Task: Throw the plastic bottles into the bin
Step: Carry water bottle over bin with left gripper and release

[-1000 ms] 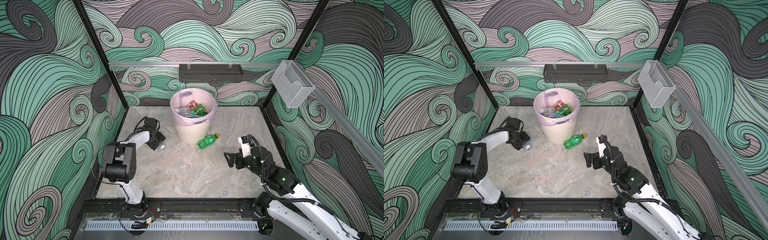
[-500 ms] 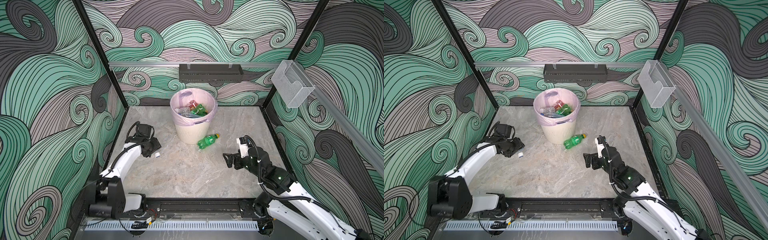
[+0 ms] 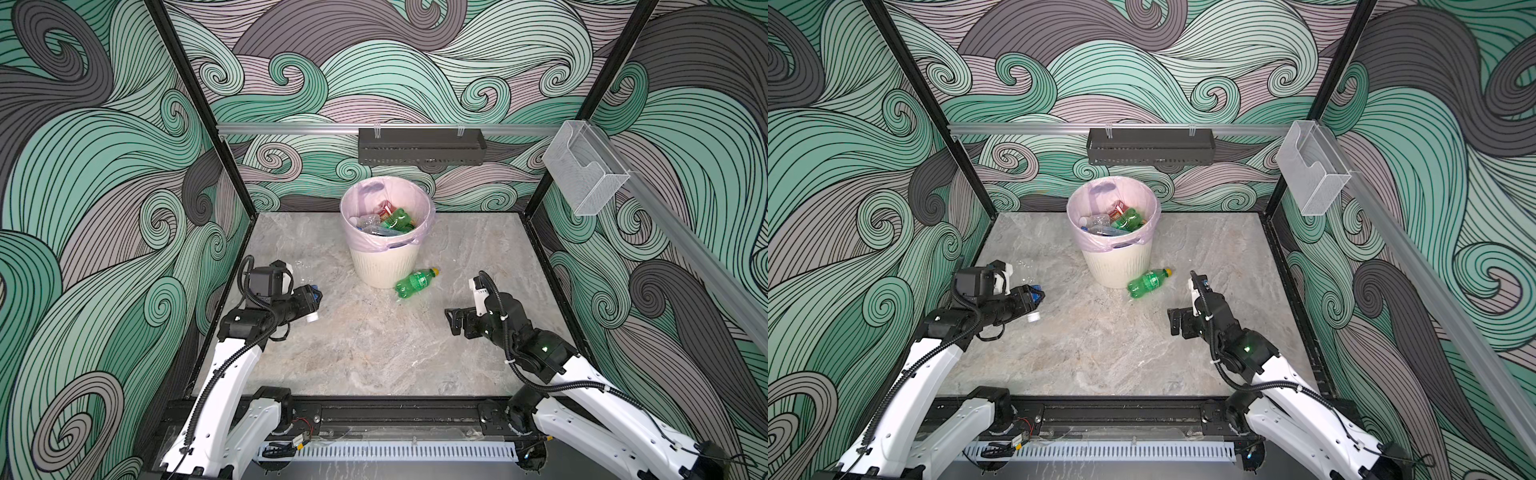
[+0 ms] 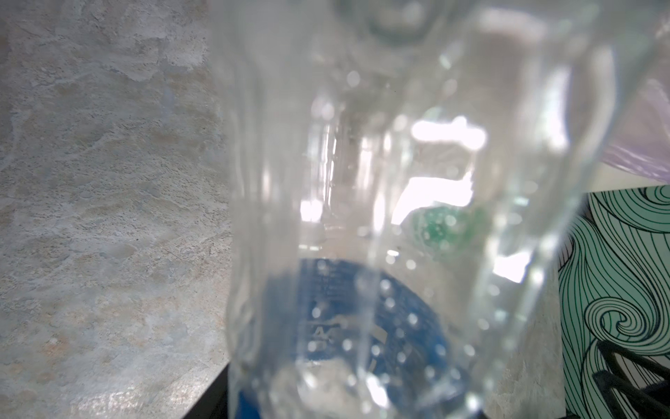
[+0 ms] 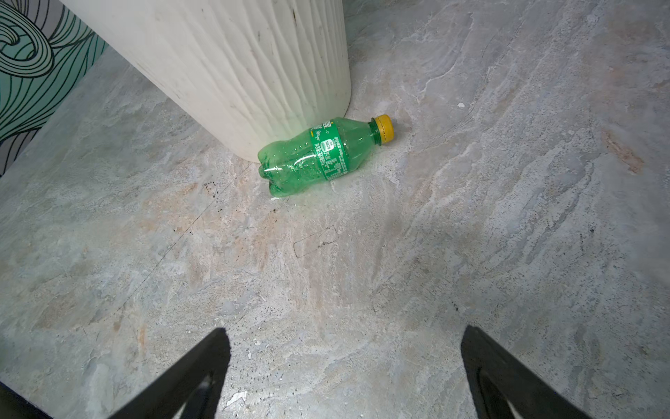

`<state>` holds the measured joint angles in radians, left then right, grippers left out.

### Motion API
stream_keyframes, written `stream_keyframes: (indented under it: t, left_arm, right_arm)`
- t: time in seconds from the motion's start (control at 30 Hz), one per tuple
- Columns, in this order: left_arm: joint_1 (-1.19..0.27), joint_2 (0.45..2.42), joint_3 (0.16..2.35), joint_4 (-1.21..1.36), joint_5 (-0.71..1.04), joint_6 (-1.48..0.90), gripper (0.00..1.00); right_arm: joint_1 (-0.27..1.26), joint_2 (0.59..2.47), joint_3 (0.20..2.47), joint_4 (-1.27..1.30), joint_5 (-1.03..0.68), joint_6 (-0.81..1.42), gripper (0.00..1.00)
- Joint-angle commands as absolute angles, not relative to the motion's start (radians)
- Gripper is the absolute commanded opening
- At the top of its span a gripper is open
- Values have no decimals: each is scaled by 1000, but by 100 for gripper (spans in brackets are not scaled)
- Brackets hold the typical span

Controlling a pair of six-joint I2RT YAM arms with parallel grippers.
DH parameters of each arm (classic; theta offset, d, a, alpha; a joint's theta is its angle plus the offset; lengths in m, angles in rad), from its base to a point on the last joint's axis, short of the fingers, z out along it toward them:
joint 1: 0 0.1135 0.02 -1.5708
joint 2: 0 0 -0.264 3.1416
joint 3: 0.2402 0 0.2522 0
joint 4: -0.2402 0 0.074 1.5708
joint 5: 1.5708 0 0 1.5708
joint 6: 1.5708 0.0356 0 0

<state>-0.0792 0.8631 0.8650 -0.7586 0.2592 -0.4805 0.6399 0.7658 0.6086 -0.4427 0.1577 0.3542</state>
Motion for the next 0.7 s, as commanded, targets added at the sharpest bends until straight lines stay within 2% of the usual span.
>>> stream_keyframes:
  t: [0.0,0.2,0.3,0.37,0.43,0.5,0.67]
  left_arm:
    - [-79,897,968,-799,340,-422,59]
    - [-101,1068,1256,-753,468,-430,59]
    - [-122,1190,1407,-592,585,-527,59]
    - [-163,1292,1536,-554,589,-564,60]
    - [-214,1407,1688,-588,518,-550,77]
    - [-243,1514,1773,-589,510,-526,85]
    - [-264,1578,1794,-600,477,-541,89]
  right_arm:
    - [636,779,597,-417,169,372,100]
    - [635,787,602,-408,163,371,100]
    - [634,799,602,-389,151,373,100]
    - [634,816,610,-384,133,373,100]
    - [631,834,623,-386,113,374,100]
    - [632,846,630,-378,87,368,100]
    - [632,854,641,-365,38,351,100]
